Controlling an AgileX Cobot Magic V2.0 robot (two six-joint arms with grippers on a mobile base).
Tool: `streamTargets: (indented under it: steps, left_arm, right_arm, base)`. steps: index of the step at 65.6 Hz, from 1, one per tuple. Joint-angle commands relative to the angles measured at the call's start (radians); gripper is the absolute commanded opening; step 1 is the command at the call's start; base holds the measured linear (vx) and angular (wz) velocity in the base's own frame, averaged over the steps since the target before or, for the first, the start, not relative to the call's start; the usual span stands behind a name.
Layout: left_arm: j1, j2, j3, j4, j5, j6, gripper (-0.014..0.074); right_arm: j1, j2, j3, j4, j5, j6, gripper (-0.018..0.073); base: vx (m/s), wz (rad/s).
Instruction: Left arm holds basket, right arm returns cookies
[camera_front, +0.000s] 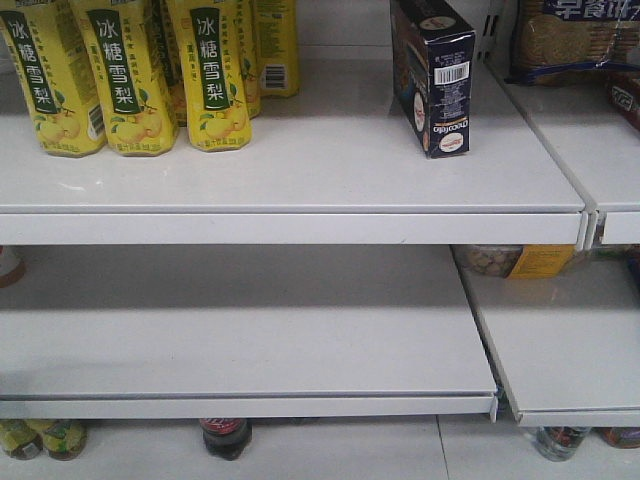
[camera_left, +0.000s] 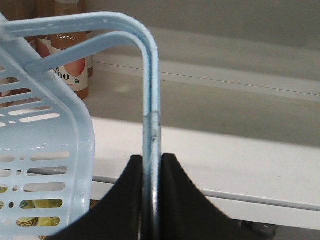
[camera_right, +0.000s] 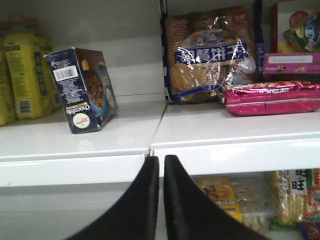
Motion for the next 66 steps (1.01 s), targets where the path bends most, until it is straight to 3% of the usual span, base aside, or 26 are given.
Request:
streamTargets:
  steps: [1,5,13,18,25,30,39,43,55,66]
  left_arm:
    - [-0.007,-0.020,-0.030,0.020,-0.096,0.019,-0.0003]
    - [-0.007,-0.020,-0.030,0.020,-0.096,0.019,-0.0003]
    - [-0.007,-0.020,-0.030,0.020,-0.096,0.019,-0.0003]
    - [-0.007,-0.020,-0.030,0.020,-0.096,0.019,-0.0003]
    - [-0.007,-0.020,-0.030,0.020,-0.096,0.019,-0.0003]
    - [-0.007,-0.020,-0.030,0.020,-0.096,0.019,-0.0003]
    - [-0.007,-0.020,-0.030,0.020,-0.095,0.019,-0.0003]
    - [-0.007,-0.020,-0.030,0.020,-0.095,0.019,-0.0003]
    - [-0.007,-0.020,-0.030,0.020,-0.095,0.019,-0.0003]
    - [-0.007,-0.020,-0.030,0.020,-0.095,0.019,-0.0003]
  right_arm:
    - [-0.006,0.017,-0.025,0.186,0.015,-0.217,-0.0008]
    - [-0.006,0.017,-0.025,0.299,0.023,-0.379,-0.0008]
    - [-0.007,0.017,-0.025,0.684,0.056,-0.830,-0.0008]
    - [-0.007,0.017,-0.025,0.863,0.062,-1.039,-0.0008]
    - [-0.007,0.016,-0.024,0.993,0.066,-1.228,-0.0008]
    - [-0.008,0.004,-0.005,1.004,0.048,-1.239,-0.0007]
    - [-0.038,-0.059,0.084,0.964,-0.014,-1.105,-0.0006]
    - [-0.086,-0.100,0.120,0.958,-0.022,-1.063,-0.0006]
    - [-0.219,-0.194,0.203,1.014,-0.028,-1.065,-0.0006]
    - [-0.252,-0.218,0.302,1.030,-0.105,-1.066,-0.0006]
  base:
    - [0.00,0.00]
    - [0.00,0.00]
    - [0.00,0.00]
    - [0.00,0.00]
    - [0.00,0.00]
    - [0.00,0.00]
    - [0.00,0.00]
    - [0.00,0.00]
    - [0.00,0.00]
    - [0.00,0.00]
